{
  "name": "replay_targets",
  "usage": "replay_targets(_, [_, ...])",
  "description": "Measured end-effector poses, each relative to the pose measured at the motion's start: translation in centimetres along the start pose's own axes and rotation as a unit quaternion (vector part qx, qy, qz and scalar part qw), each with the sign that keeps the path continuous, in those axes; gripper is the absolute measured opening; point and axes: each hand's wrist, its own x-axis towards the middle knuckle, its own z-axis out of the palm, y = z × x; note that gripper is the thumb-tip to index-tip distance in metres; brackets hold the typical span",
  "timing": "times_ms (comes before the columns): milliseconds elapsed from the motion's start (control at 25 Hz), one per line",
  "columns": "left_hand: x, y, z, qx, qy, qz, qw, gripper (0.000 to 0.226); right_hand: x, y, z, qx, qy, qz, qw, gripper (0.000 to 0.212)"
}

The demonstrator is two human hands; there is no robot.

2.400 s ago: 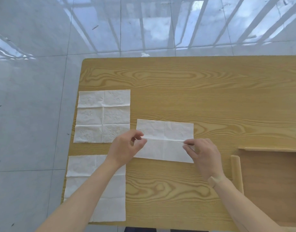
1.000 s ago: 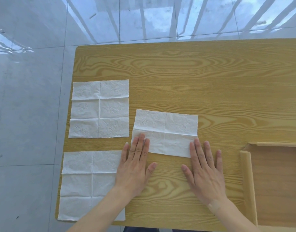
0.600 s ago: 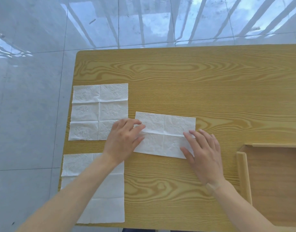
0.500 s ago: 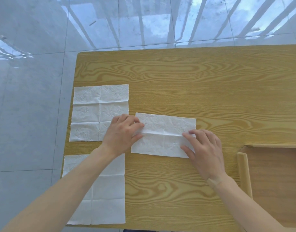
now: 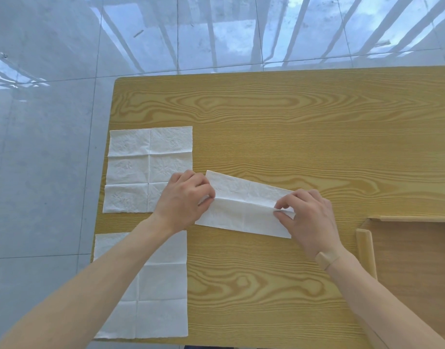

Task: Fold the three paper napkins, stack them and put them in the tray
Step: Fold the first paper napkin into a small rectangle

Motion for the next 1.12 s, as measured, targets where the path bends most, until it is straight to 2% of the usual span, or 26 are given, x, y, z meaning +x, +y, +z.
replay_targets(120, [-0.1,0.0,-0.5,-0.008,0.033,0.003,0.999,0.005,0.2,-0.2,-1.1,0.023,0.028,-0.007,0.999,0.010])
replay_targets(280, [0.4,0.3,-1.7,0.002,0.124,0.047,0.991,0.004,0.6,-0.3,-2.9,0.025,0.131,-0.065,0.989,0.012])
replay_targets(400, [0.3,0.9,-1.9,0.023,0.178,0.072,0.981,0.009,0.4,0.1,-3.2,0.000,0.203,-0.114,0.973,0.005])
replay_targets(480, [-0.7,1.3,-1.1,0.041,0.187,0.089,0.977,0.011,-0.4,0.6,-2.4,-0.026,0.218,-0.132,0.967,0.006])
replay_targets(640, [-4.1,2.2,1.6,0.060,0.136,0.094,0.984,0.015,-3.0,2.0,0.4,-0.057,0.181,-0.125,0.974,0.009])
replay_targets(880, [-6.3,3.6,3.3,0.007,0.056,0.024,0.998,0.029,-5.1,2.2,2.8,-0.055,0.130,-0.111,0.984,0.040])
replay_targets(1000, [-5.1,6.8,4.8,0.003,-0.005,-0.014,1.000,0.049,-4.4,-0.5,4.6,-0.102,0.060,-0.110,0.987,0.059])
replay_targets(1120, [-3.8,8.7,6.7,0.044,-0.077,-0.045,0.995,0.063,-3.3,-1.2,5.9,-0.166,-0.010,-0.102,0.981,0.066])
